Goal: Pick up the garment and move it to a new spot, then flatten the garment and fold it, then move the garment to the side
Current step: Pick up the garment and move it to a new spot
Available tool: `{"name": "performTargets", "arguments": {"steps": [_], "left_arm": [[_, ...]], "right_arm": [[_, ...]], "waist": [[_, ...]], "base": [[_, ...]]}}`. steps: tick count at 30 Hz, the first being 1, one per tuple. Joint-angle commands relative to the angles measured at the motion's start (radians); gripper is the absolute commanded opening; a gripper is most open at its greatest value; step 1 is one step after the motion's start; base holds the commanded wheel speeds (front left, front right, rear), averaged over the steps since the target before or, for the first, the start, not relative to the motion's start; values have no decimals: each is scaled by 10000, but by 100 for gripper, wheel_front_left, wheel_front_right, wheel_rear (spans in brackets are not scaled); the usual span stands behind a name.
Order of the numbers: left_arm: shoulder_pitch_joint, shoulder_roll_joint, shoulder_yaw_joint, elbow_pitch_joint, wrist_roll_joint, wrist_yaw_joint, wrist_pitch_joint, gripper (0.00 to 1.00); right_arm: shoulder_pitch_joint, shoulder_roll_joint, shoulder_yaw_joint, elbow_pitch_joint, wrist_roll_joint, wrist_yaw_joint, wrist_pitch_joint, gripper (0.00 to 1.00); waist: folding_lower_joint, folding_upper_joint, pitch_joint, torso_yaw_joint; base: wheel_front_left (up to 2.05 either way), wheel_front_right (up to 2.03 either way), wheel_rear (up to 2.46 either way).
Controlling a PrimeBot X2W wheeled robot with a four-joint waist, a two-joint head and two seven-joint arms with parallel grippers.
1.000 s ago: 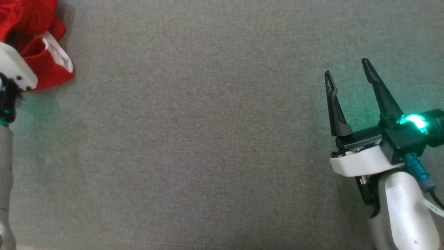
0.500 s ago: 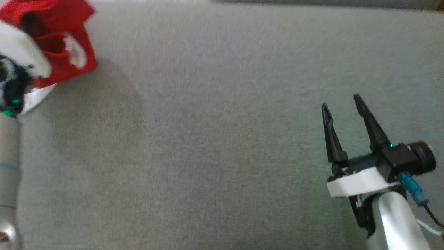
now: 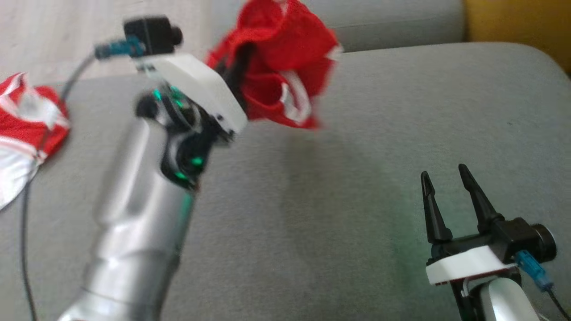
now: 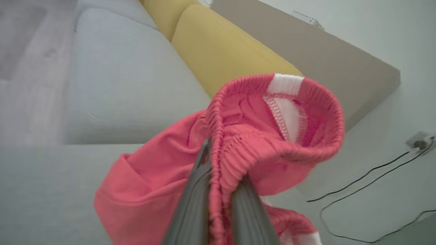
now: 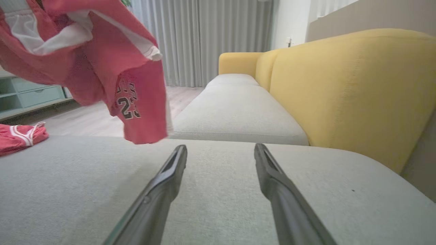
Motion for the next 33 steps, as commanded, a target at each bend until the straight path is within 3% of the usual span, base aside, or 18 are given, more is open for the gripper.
{"name": "performTargets", "arguments": {"steps": [1, 6, 12, 17, 18, 19, 20, 21, 22, 33], "left_arm": [[40, 209, 231, -455, -514, 244, -284, 0], [1199, 122, -964, -161, -1891, 837, -1614, 0], [1680, 139, -1332, 1910, -1664, 1188, -3413, 0], [1339, 372, -1205, 3263, -1217, 1025, -4507, 0], [1242, 393, -1230, 3434, -1125, 959, -4683, 23], [1242, 393, -1230, 3434, -1125, 959, -4683, 23], [1145, 415, -1289, 3593, -1014, 880, -4833, 48], [1049, 435, -1365, 3726, -893, 796, -4981, 83], [958, 455, -1442, 3846, -771, 707, -5139, 100], [917, 837, -1933, 4036, 119, 86, -6800, 100]], "right_arm": [[-326, -35, 243, -255, 41, -7, -154, 100], [-580, -35, 336, -160, -1, -7, -218, 100], [-931, -35, 392, -201, -58, -7, -275, 100], [-1059, -35, 385, -154, -104, -7, -307, 100], [-1070, -35, 394, -138, -114, -7, -311, 100], [-1070, -35, 394, -138, -114, -7, -311, 100], [-1080, -35, 398, -118, -129, -7, -314, 100], [-1091, -35, 400, -98, -143, -7, -317, 100], [-1104, -35, 408, -77, -156, -7, -320, 100], [-986, -35, 271, 95, -347, -7, -298, 100]], "waist": [[2, -1, 177, -457], [2, -1, 755, -997], [2, -1, 1534, -1339], [2, -1, 1850, -1281], [2, -1, 1864, -1245], [2, -1, 1864, -1245], [2, -1, 1860, -1194], [2, -1, 1846, -1138], [2, -1, 1820, -1078], [2, -1, 883, -334]], "base": [[0, 0, 0], [0, 0, 0], [0, 0, 0], [0, 0, 0], [0, 0, 0], [0, 0, 0], [0, 0, 0], [0, 0, 0], [0, 0, 0], [0, 0, 0]]}}
